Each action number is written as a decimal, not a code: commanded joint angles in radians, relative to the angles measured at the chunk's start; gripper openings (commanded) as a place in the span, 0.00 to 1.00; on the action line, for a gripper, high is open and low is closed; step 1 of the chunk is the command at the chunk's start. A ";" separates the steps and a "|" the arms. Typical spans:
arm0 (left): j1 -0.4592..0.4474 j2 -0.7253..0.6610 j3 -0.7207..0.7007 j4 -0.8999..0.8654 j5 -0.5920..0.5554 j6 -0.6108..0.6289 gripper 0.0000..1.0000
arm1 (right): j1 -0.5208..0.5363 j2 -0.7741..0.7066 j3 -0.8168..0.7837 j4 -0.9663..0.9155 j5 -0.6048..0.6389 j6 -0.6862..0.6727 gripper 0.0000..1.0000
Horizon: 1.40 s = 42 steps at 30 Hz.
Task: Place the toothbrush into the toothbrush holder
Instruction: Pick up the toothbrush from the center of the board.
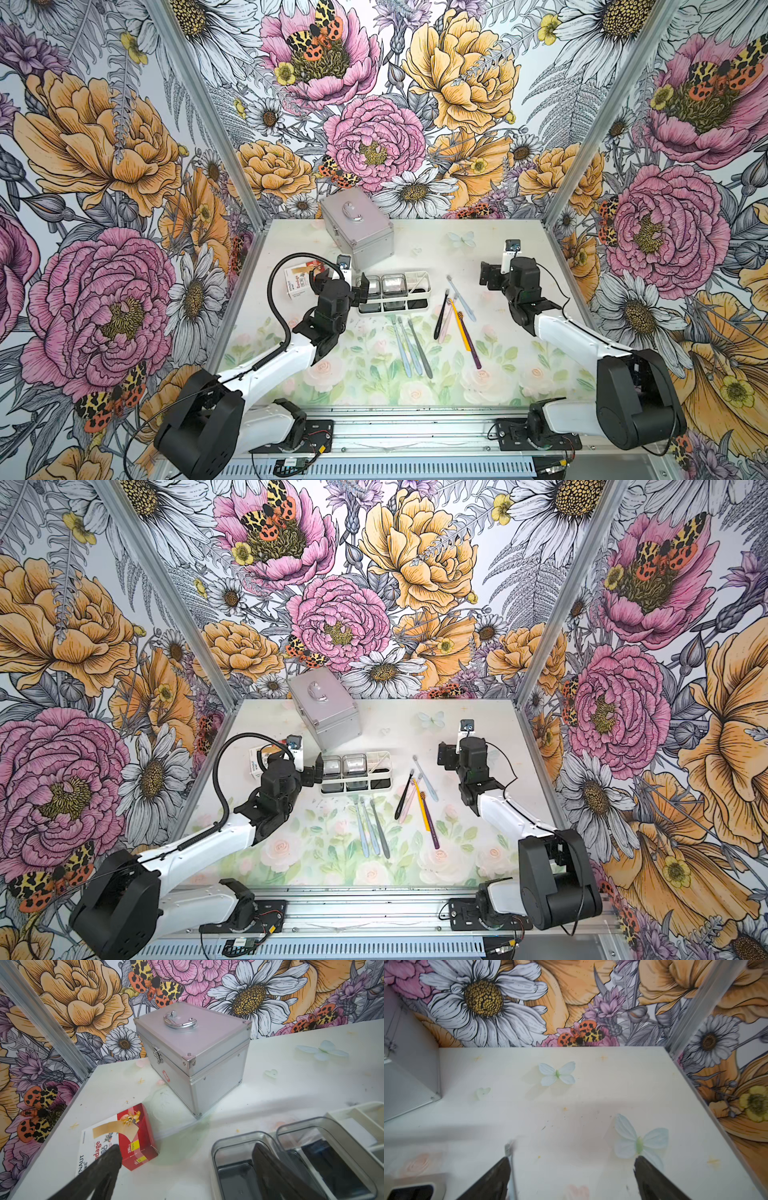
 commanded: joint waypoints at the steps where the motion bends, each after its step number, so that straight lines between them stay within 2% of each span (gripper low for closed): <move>1: -0.045 -0.075 -0.011 -0.146 -0.058 -0.112 0.99 | 0.072 -0.032 -0.001 -0.152 -0.004 0.084 0.93; 6: -0.063 -0.168 -0.023 -0.233 -0.030 -0.199 0.98 | 0.155 -0.081 -0.011 -0.245 -0.023 0.186 0.92; 11: -0.067 -0.232 -0.047 -0.247 0.016 -0.238 0.99 | 0.273 -0.046 -0.019 -0.272 -0.066 0.298 0.92; 16: -0.069 -0.238 -0.067 -0.213 0.014 -0.238 0.99 | 0.420 0.068 0.033 -0.276 -0.072 0.329 0.83; 24: -0.059 -0.255 -0.107 -0.201 0.034 -0.259 0.98 | 0.569 0.218 0.128 -0.333 -0.080 0.364 0.70; 31: -0.033 -0.337 -0.126 -0.214 0.060 -0.277 0.99 | 0.620 0.275 0.164 -0.375 -0.091 0.389 0.71; 35: -0.012 -0.390 -0.128 -0.258 0.052 -0.311 0.99 | 0.633 0.299 0.178 -0.408 -0.068 0.401 0.67; 42: -0.003 -0.459 -0.168 -0.234 0.062 -0.328 0.99 | 0.642 0.333 0.202 -0.470 -0.009 0.405 0.55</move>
